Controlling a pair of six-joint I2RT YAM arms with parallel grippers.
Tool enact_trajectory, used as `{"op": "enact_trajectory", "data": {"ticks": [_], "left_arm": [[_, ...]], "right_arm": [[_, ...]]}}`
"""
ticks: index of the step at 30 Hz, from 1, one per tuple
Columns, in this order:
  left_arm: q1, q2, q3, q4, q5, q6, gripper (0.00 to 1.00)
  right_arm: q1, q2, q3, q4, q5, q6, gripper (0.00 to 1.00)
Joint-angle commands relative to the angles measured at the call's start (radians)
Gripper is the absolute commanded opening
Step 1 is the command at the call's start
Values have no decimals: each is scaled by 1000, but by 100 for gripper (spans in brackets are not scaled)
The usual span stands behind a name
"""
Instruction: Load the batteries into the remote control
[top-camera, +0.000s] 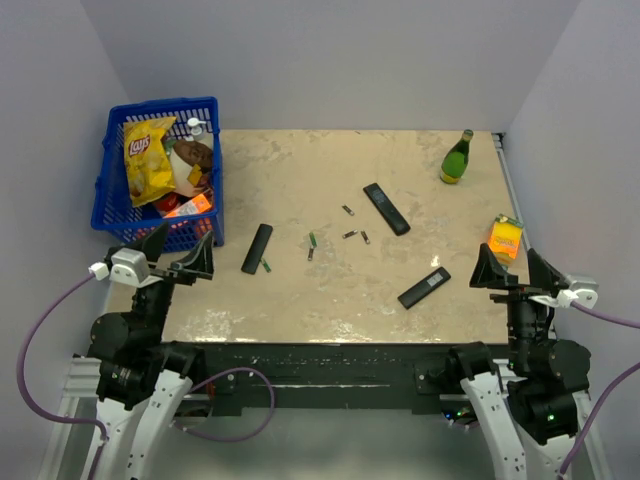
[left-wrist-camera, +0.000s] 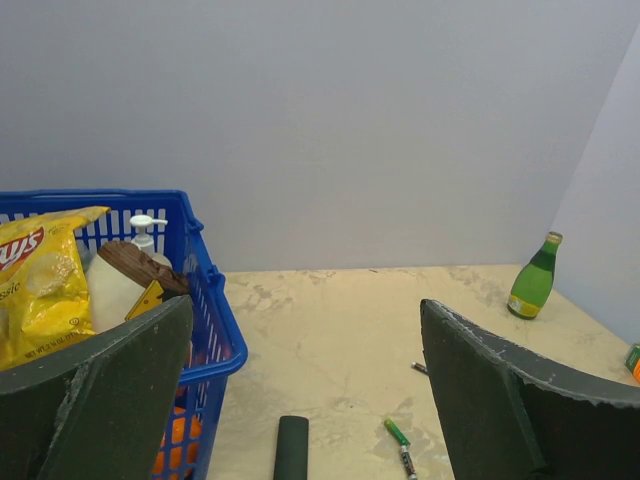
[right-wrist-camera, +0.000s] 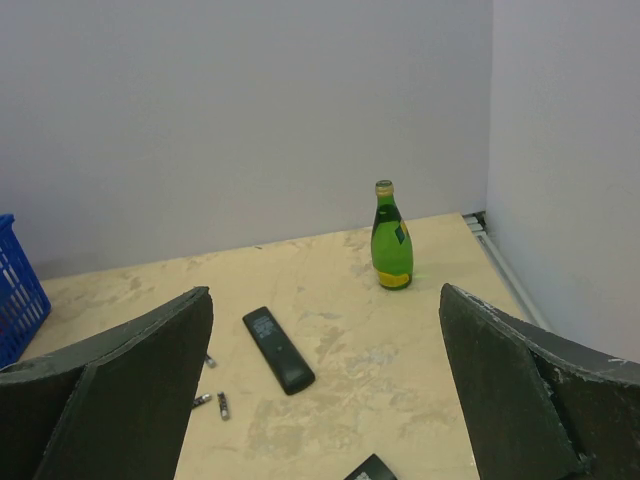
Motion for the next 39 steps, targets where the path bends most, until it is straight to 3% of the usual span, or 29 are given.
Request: {"op": "enact_trajectory", "data": {"ticks": [1,11,16,22,32,39], "left_arm": [[4,-8,10,22,9,13,100],[4,5,7,27,7,13,100],[4,-5,7,28,6,13,100],[-7,-35,5,19,-28,16,100],[-39,-103,4,4,-54,21,100],[-46,-101,2,-7,-66,20,100]], "right_arm": [[-9,-28,9,22,-9,-6,98],[-9,-24,-2,45,-57,-12,98],[-7,82,44,48,-116,-2,98],[-8,432,165,12,-267,66,98],[-8,1015,355,-67,-293,172,98],[-8,1374,466,-62,-322,112,98]]}}
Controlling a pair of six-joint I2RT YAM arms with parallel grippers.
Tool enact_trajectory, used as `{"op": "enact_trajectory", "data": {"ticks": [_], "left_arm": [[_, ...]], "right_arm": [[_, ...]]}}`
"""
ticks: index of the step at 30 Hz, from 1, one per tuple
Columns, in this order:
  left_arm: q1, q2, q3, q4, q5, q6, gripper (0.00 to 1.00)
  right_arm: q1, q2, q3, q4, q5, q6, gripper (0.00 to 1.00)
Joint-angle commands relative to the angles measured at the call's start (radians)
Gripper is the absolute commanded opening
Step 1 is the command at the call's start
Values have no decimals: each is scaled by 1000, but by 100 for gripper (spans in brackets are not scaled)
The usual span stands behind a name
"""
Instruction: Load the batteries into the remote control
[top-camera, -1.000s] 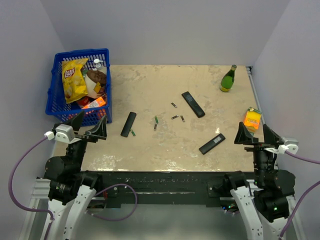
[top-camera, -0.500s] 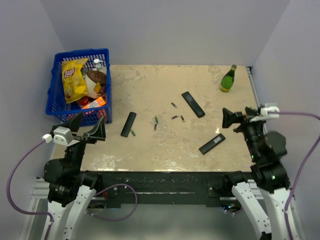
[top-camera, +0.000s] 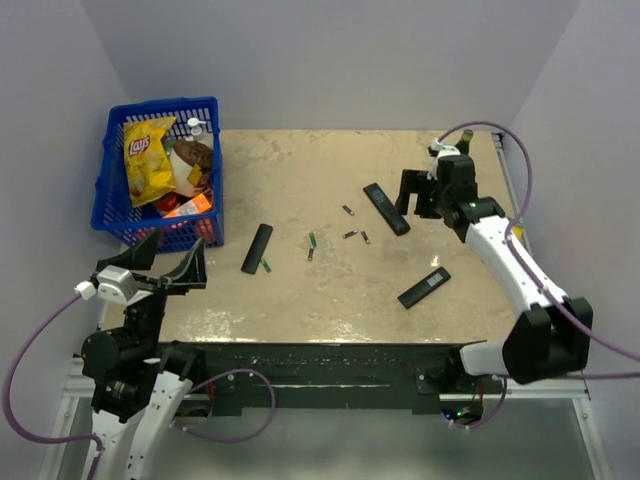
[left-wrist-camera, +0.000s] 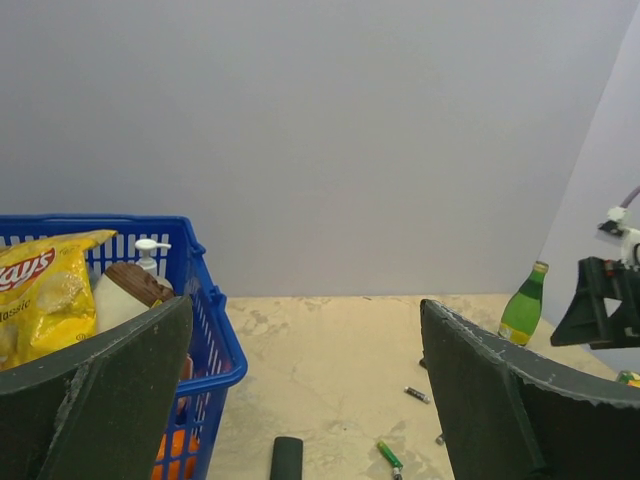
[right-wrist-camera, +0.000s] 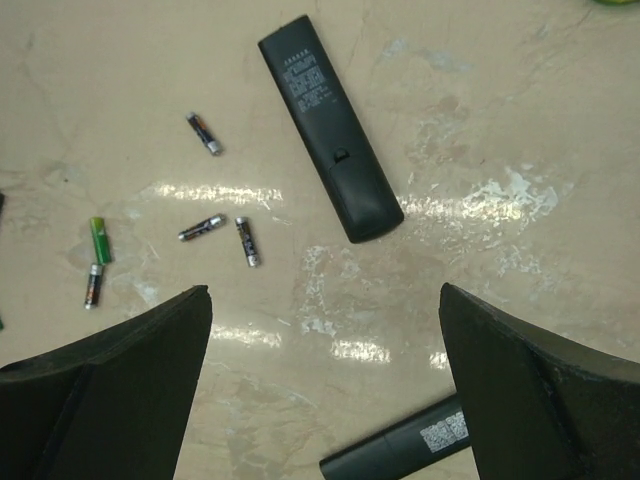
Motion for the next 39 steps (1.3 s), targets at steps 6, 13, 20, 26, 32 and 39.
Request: {"op": "enact_trajectory", "data": {"ticks": [6,13,20,26,32,39], "left_arm": [[-15,-32,2,-8,-36,13,100],[-16,-34,2,-8,-42,18,100],[-16,-17,4,-5,-37,20,100],[-16,17,0,-2,-28,20,100],[-16,54,7,-8,-26,18,100],[-16,169,26,15,76,-51,100]], "right_arm": [[-2,437,236,-65,-39,-166,98],[-3,639,344,-90,-24,-189,98],[-3,738,399,-110,-24,-212,95],[0,772,388,-122,-45,-235,84],[38,807,405,-154,17,-246,75],[70,815,414,-177,50,-283,64]]}}
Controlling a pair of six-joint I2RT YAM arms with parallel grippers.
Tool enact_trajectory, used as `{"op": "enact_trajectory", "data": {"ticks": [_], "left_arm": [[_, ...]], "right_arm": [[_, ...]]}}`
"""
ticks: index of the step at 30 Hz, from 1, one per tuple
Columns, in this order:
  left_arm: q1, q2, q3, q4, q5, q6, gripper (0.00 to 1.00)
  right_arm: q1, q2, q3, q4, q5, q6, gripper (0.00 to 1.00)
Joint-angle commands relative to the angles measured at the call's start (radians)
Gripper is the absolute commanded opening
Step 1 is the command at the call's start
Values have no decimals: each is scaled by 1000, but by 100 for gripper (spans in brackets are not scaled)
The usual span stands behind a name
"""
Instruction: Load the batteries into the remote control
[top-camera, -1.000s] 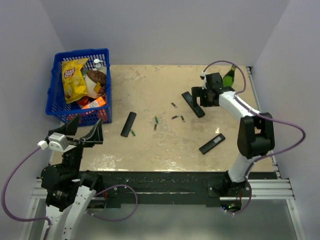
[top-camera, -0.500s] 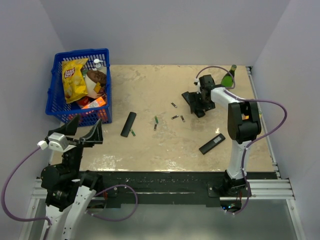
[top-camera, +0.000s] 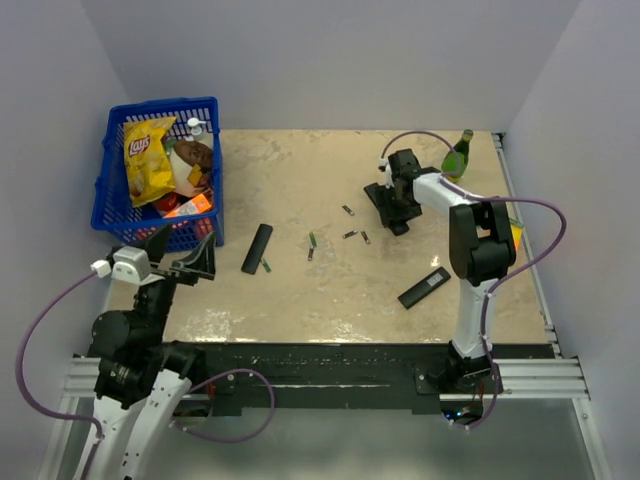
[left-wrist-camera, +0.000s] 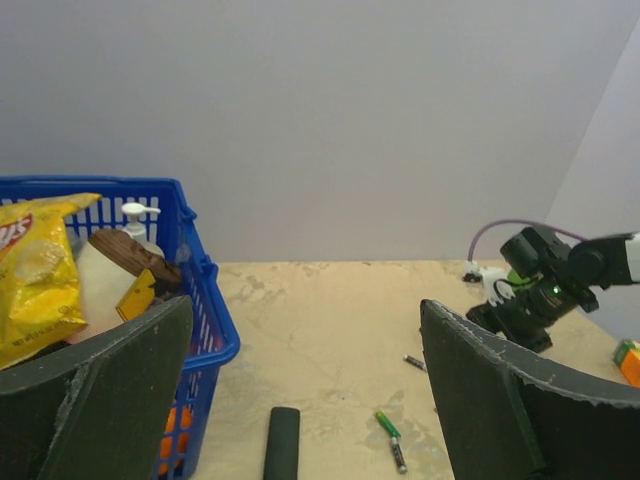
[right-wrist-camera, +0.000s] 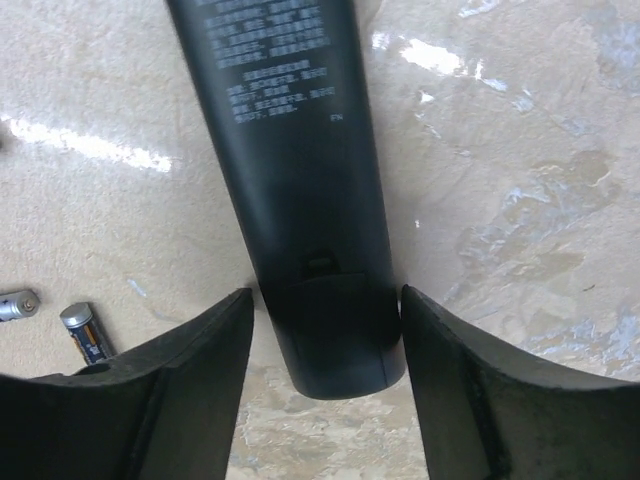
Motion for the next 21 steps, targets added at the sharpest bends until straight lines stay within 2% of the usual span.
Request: {"op": "enact_trajectory", "data": {"ticks": [1,4,5,9,15,21], "left_arm": [[-5,109,34,24,99,-57,100],[-5,219,71,23,211,-88,100],[-5,274,85,23,253,-99,100],[-5,382,106,61,340,-148,100],[-3,562,181,55,422,-216,98],[-3,681,204,156,453,-292,98]], "right_arm": [[28,17,12,-43,27,-38,61],[41,8,11,-40,22,-40,48],[44,-4,6,-37,19,-40,40],[52,-60,-29,3,2,-29,24],[57,-172,-106,58,4,24,12],[123,-382,-187,93,21,52,9]]}}
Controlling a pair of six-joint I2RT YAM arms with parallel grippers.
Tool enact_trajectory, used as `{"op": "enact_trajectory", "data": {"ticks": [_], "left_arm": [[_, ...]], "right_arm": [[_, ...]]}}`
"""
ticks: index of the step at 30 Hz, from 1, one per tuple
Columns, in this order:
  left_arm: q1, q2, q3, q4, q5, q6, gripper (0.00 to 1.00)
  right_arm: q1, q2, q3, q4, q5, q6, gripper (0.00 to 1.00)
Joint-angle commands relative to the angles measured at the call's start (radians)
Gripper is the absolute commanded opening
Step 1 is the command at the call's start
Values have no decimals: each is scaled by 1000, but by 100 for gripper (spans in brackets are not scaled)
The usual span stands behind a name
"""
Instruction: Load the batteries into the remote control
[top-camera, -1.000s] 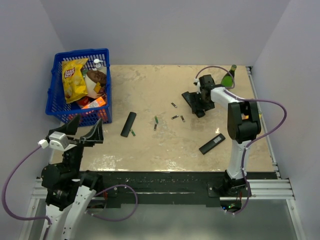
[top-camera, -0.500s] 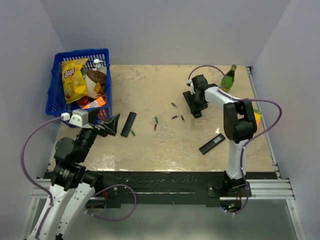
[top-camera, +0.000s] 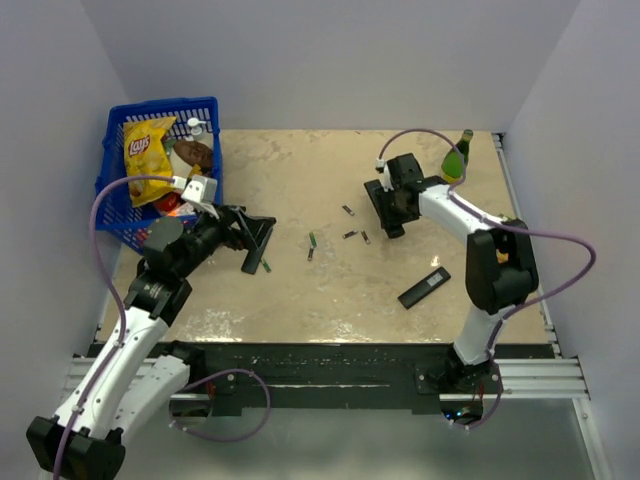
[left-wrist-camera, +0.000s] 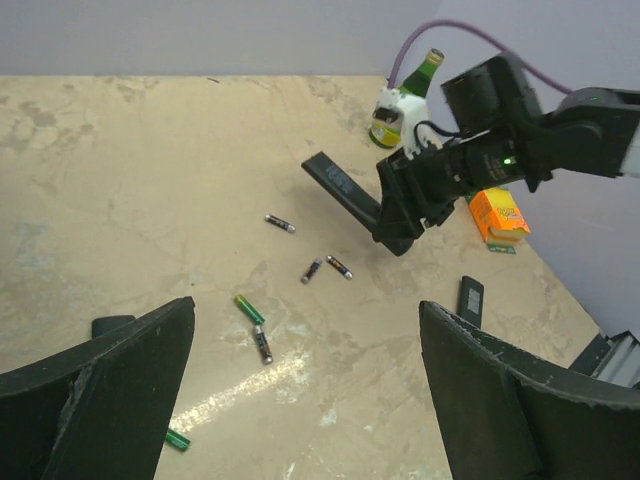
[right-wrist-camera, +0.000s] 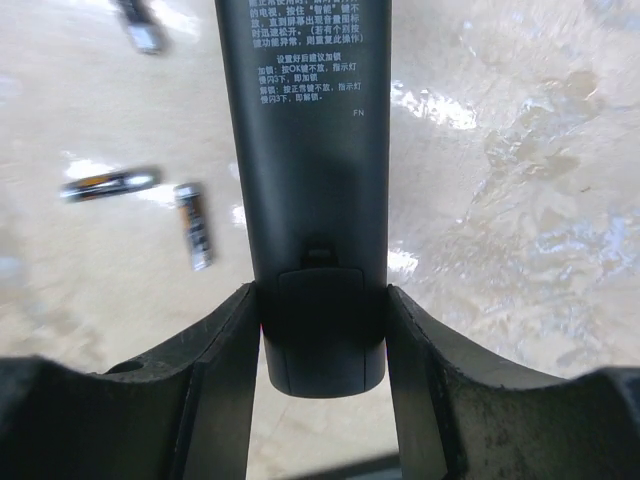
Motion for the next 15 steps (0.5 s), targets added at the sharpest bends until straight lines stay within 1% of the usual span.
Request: {"op": "enact_trajectory", "data": {"ticks": [1,4,5,7,9,10,12,13,14,15], "left_arm": [[-3,66,57,113,60,-89,98],[-2,145,85,163,95,-110,98],[-3,186,103,186,109,-117,98],[-3,229,131,200,122,-133,97],[-3,296,177,205,147,-144,97],[-2,321,191,206,162,-164,97],[-3,384,214,240,224,-199,97],[-3,401,212,269,253,-251,95],[-5,427,189,371,280,-282,95],[-5,438,174,433,337,-314,99]], "right_arm": [[66,-196,-38,81,1,37,9],[115,-327,-100,123,-12,77,8],[152,-400,-136,135,-17,80,6],[190,-466,-170,178,-19,109,6],[230,-566,-216,209,-52,160,5],[240,-604,-233,250,-57,177,4],[269,-689,-281,295,-109,223,4],[275,-709,-305,333,-118,240,3],[290,-726,-313,350,-131,252,3],[299,-752,-321,364,-137,272,3]]}}
